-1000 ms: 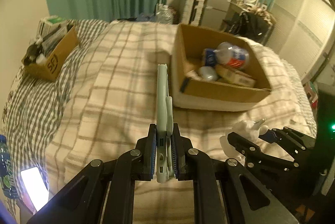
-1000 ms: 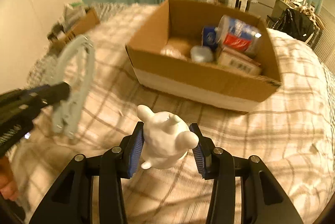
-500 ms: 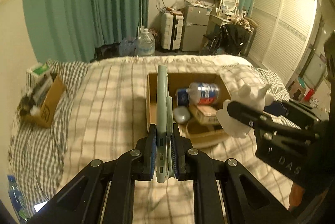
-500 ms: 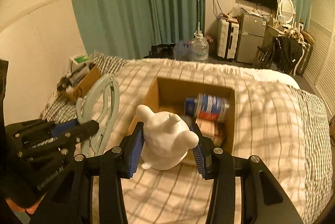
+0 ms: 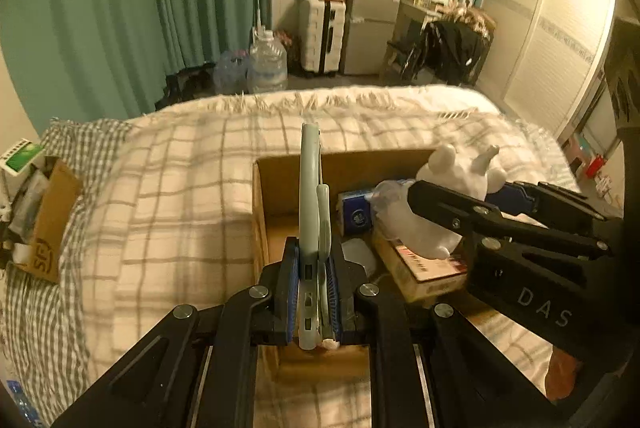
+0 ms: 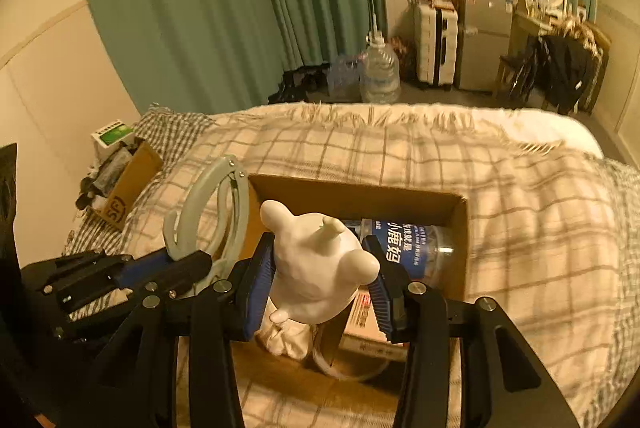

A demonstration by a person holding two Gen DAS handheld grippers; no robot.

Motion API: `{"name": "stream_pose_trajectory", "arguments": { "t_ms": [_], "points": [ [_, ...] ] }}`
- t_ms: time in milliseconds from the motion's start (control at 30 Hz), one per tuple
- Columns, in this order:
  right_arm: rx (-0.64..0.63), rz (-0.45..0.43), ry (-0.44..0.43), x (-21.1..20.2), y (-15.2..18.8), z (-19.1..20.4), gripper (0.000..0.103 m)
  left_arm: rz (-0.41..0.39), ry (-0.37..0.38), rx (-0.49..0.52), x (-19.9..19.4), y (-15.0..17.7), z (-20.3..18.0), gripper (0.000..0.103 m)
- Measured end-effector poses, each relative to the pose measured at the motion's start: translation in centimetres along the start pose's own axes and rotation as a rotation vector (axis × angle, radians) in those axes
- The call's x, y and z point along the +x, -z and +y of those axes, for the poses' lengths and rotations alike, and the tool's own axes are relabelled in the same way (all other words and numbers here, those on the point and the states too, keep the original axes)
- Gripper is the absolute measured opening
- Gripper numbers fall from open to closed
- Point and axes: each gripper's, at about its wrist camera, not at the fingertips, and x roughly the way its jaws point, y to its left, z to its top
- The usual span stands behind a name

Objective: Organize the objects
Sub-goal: 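Lower the clip and figurine into the cardboard box and release both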

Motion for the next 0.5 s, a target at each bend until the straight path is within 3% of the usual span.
{"name": "stream_pose_trajectory", "arguments": {
  "t_ms": [133,300,367,433,467,500],
  "points": [
    [0.043,0.016,-0.037,3.1,0.1,-1.4,0.043,0.026,0.002,0.011,2.9,0.0,-0.2,0.012],
    [0.057,0.017,-0.057,4.6,0.5,-2.3,0.043,0.002,0.006,0.036,4.0,0.2,-0.6,0.013],
    [0.055,0.006,-0.040,4.3,0.6,-2.4,0.049,-0.001,0.015,0.044,4.0,0.3,-0.9,0.015],
    [0.055,-0.011,-0.026,3.5,0.4,-2.5,0.060,-0.008,0.019,0.038,3.6,0.4,-1.1,0.025],
    [0.062,-0.023,-0.020,2.9,0.3,-2.6,0.061,-0.011,0.012,0.034,3.3,0.4,-1.1,0.031],
    [0.068,-0.037,-0.012,2.2,0.1,-2.7,0.061,-0.022,-0.007,0.029,2.7,0.4,-1.1,0.048]
  ]
}}
